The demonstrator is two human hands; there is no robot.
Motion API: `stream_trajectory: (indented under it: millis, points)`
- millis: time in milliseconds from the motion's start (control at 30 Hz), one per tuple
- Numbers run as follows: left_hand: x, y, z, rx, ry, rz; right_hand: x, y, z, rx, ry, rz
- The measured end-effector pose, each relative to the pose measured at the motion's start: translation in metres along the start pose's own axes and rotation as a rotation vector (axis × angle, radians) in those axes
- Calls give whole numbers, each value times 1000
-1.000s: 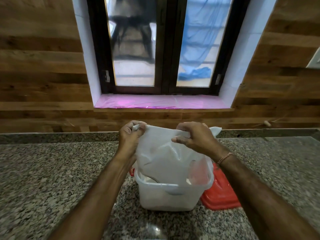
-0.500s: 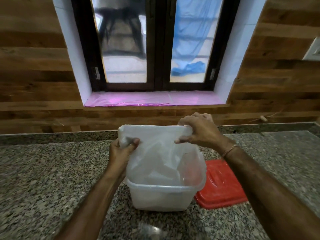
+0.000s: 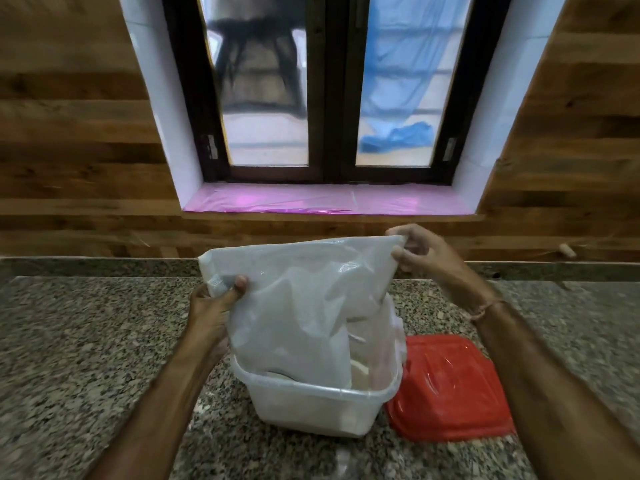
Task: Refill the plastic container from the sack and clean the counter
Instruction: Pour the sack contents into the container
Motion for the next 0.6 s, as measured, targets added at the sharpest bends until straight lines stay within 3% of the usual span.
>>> stream_trajectory:
  millis: [133,233,367,500,600]
  points:
    - [-1,5,4,-10,28,-4,55,-3,27,-100,-426,56]
    - [-5,7,-6,69,34,-1,65,-6,37,29,-484,45]
    - [-6,7,-15,126,-16,18,51,-1,21,181,-342,-66]
    - [1,6,-14,204,-65,71,33,9,15,334,49,-134]
    - [1,11,-10,165,-104,91,27,16,15,491,164,-175]
Point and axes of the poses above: each hand's wrist, its own y-axis away from the middle knuckle, its own z-axis out of the palm, x = y × z, the point moved 8 cm from there along -y, towards the middle knuckle, and after that the axes turned 10 degrees about -x, right-handed, at the moved point
